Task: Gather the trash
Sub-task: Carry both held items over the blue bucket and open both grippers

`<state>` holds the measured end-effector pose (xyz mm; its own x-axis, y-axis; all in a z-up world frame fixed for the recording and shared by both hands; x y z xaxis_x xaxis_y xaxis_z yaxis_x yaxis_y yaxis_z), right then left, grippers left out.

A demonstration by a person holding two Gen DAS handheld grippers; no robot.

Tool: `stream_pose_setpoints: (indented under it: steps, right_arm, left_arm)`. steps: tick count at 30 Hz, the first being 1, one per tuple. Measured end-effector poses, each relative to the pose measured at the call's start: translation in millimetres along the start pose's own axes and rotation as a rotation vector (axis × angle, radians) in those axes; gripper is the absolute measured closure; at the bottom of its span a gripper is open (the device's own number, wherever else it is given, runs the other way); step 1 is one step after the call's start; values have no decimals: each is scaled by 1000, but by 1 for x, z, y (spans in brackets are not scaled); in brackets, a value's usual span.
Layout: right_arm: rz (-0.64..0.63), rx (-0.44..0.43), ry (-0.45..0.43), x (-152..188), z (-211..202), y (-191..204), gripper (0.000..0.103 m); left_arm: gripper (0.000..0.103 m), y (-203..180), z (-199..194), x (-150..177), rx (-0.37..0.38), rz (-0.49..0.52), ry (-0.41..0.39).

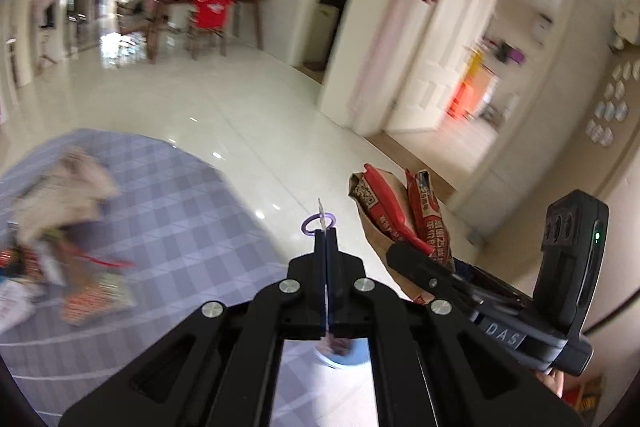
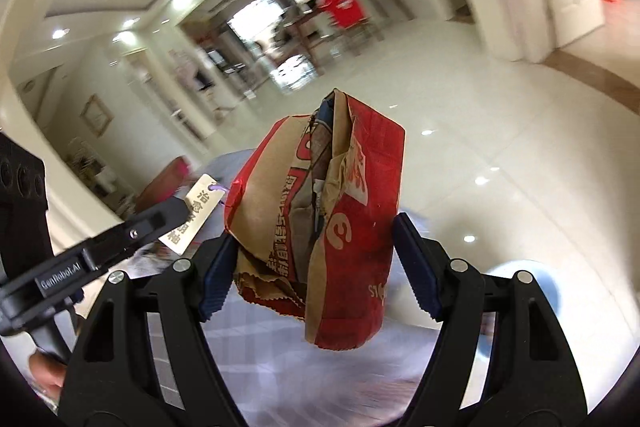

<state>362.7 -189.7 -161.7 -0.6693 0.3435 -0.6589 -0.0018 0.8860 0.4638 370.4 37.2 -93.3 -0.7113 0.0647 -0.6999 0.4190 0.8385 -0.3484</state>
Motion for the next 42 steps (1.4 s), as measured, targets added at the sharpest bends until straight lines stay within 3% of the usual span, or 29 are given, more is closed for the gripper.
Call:
stream_pose_setpoints:
  steps: [3, 7, 14, 16, 25, 31, 38, 40, 41, 42]
  right_arm:
    - [41, 61, -10, 11, -12, -43, 31]
    - [86, 145, -1, 29, -20, -101, 30]
    - [122, 208, 60, 56, 5, -158, 25]
    - [137, 212, 72, 64, 16, -171, 16]
    - [177, 257, 96, 90, 20, -195, 16]
    - [168, 319, 39, 83, -6, -191, 16]
    - [182, 371, -49, 82, -31, -190, 16]
    - [189, 390, -84, 80, -41, -191, 16]
    - [191, 397, -93, 80, -43, -190, 16]
    - [192, 398, -96, 79, -45, -190, 16]
  left_arm:
    - [103, -30, 38, 17, 71, 9, 67]
    - [103, -66, 93, 40, 101, 47, 152]
    - [103, -79, 160, 65, 90, 35, 253]
    - [103, -78, 172, 71, 88, 29, 279]
    - [103, -74, 212, 96, 80, 26, 373]
    - [103, -81, 229, 102, 103, 38, 417]
    - [102, -91, 236, 101, 139, 49, 416]
    - [99, -92, 236, 98, 147, 39, 411]
    - [82, -90, 237, 96, 150, 19, 418]
    - [47, -88, 238, 95, 150, 5, 421]
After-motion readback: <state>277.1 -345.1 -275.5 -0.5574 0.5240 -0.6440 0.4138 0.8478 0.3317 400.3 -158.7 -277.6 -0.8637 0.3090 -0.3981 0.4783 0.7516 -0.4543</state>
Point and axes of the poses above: each gripper's, at about its wrist camera, not at the fingertips, and z roughly the way its jaws point, y to its left, x to its underside, the point moved 1 cm from there along z, roughly the way its jaws point, and after that the axes turned 8 degrees about x, right-handed, at the moved point
